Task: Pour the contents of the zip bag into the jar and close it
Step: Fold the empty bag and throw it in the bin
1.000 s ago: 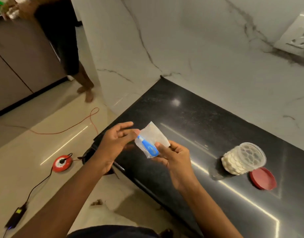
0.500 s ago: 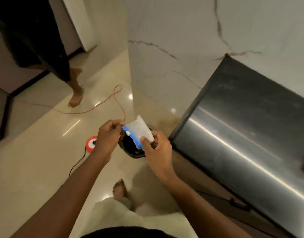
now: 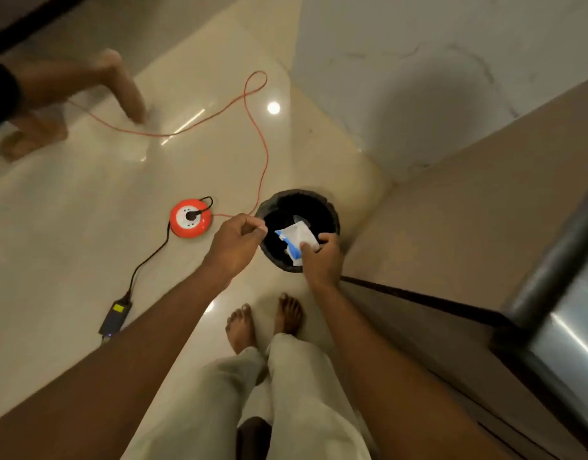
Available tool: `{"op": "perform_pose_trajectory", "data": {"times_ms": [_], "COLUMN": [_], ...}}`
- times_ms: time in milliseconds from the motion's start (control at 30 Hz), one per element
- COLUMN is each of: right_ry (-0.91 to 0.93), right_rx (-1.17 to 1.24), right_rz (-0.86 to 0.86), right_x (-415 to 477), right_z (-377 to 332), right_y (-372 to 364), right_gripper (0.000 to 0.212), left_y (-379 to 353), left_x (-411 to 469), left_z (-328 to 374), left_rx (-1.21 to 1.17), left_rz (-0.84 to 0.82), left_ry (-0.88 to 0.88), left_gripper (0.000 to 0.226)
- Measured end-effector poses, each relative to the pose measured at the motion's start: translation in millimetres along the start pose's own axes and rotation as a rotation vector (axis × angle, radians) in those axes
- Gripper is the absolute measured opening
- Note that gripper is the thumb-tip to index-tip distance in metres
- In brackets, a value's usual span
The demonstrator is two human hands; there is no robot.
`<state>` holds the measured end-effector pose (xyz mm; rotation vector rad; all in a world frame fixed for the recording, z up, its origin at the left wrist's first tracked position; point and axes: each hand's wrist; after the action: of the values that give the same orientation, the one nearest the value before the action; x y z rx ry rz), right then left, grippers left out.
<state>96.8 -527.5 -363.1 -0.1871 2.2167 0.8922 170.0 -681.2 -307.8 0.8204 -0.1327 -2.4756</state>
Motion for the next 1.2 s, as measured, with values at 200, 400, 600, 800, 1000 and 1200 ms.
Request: {"op": "perform_pose_trajectory", "data": {"times_ms": [200, 400, 600, 800, 1000, 1200], "right_ry": [-0.076, -0.153, -0.117, 0.068, 0.191, 0.388], "right_rx": [-0.234, -0.272, -0.180, 0.042, 0.242, 0.333], "right_rz": [-0.007, -0.040, -0.015, 0.014, -0.042, -0.069], "right_x": [136, 197, 135, -16, -159, -249], "right_z": [55, 87, 70, 6, -67, -84], "right_y": [-85, -116, -80, 5, 103, 183], "right_gripper": [0.037, 0.037, 0.019, 0.009, 0.010, 0.012], "left_y": [-35, -55, -34, 7, 32, 17], "left_x": [87, 128, 75, -40, -148, -216], "left_z": [-91, -139, -100, 3, 103, 148], "left_rx": [-0.081, -0.069, -0.096, -0.125, -0.145, -0.148], "left_rz": [-0.018, -0.031, 0.011, 0.009, -0.037, -0.130], "left_ry": [0.018, 0.030, -0.001, -0.078, -0.179, -0.349], "left_gripper": [0.013, 0.014, 0.016, 0.017, 0.016, 0.020]}}
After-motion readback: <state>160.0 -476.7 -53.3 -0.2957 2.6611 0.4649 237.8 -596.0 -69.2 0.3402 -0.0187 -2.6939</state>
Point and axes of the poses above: each hand's wrist, its own x-axis towards the middle knuckle, its own y-axis out of the back of the hand, z = x × y, and after that the axes turned 11 degrees about -y, right-handed
